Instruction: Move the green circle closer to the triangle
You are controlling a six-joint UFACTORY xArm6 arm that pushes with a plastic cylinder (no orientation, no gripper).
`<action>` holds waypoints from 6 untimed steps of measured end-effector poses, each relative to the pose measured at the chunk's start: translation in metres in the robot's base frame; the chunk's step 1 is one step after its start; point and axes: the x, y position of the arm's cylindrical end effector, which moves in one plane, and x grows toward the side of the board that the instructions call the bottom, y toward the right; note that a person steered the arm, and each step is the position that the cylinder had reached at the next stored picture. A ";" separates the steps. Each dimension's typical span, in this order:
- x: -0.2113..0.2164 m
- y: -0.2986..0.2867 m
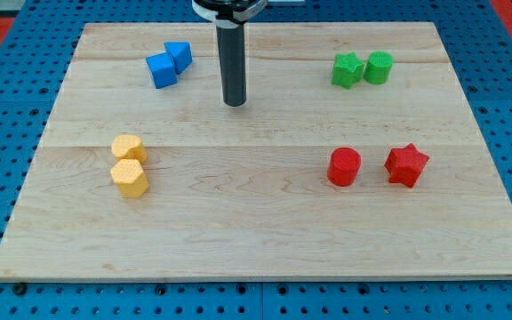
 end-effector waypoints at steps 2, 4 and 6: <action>0.000 0.064; 0.003 0.154; 0.003 0.199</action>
